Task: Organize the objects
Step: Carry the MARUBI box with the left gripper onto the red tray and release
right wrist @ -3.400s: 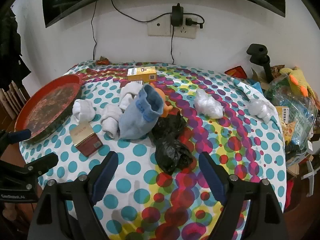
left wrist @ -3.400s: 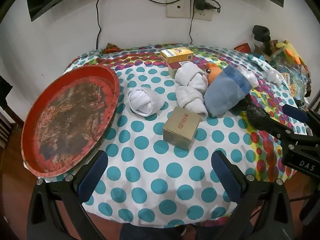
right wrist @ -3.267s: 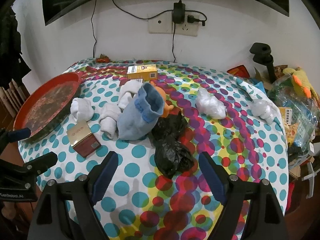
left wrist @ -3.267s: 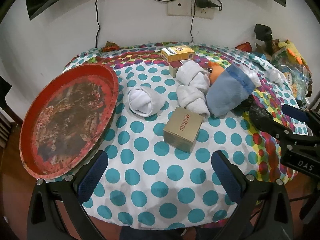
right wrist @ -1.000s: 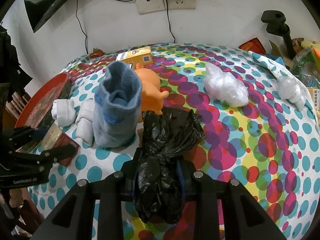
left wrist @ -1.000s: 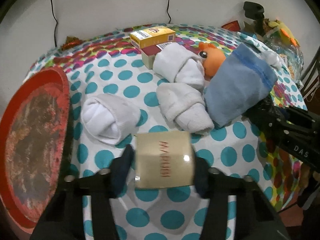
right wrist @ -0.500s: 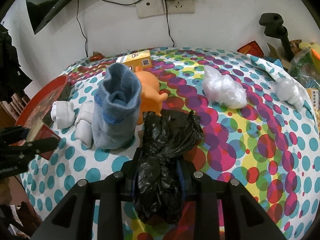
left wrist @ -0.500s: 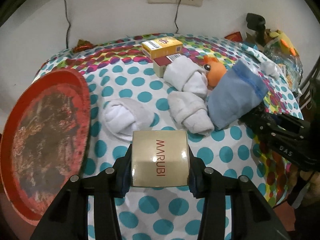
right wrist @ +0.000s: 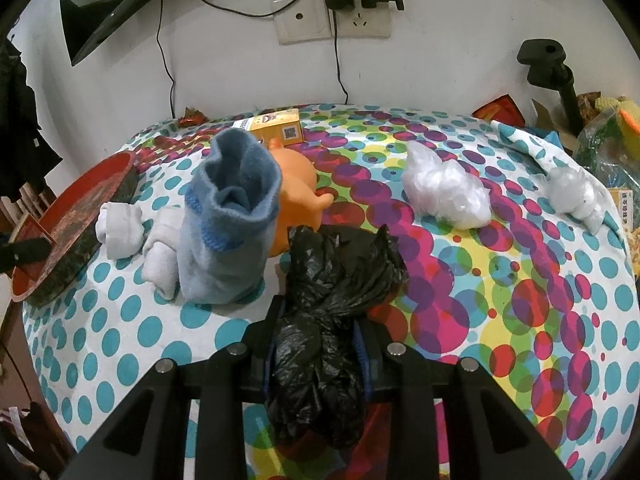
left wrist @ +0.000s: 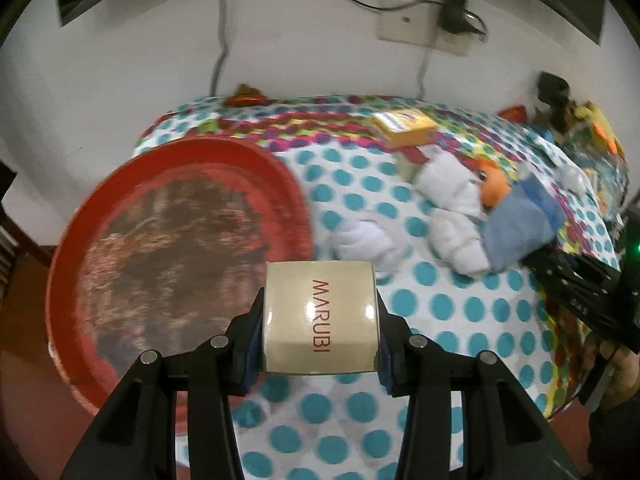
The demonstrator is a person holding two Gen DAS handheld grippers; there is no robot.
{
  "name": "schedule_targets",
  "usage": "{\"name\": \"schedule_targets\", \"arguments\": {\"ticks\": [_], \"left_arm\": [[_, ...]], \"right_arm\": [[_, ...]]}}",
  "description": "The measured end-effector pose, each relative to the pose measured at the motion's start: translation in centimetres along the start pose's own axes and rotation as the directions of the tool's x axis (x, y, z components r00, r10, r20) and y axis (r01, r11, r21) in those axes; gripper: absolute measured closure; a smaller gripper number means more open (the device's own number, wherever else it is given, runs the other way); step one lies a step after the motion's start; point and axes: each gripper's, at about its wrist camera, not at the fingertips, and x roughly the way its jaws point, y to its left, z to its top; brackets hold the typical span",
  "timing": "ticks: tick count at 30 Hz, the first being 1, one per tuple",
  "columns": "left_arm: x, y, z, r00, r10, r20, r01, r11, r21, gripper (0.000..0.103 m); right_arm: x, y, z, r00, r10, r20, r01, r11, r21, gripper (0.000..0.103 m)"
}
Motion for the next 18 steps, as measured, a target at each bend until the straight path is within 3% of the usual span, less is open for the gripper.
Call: {"name": "schedule_targets", "arguments": {"ticks": [11,18], "left_arm": [[0.6,8.5,1.3,0.987,0.162,-0.017,-0.163,0.978,-0.127,0.060],[3.6,14.2,1.4,0.971,0.222,-0.092,-0.235,0.954,-0.185,0.060]], "right_arm": [[0.0,-0.1,0.0,1.000,-0.012,0.000,0.012,1.000,-0.012,0.072],[-0.1,0.2,0.0,1.000,-0.031,-0.001,0.031,0.999,-0.029,0.072]]}}
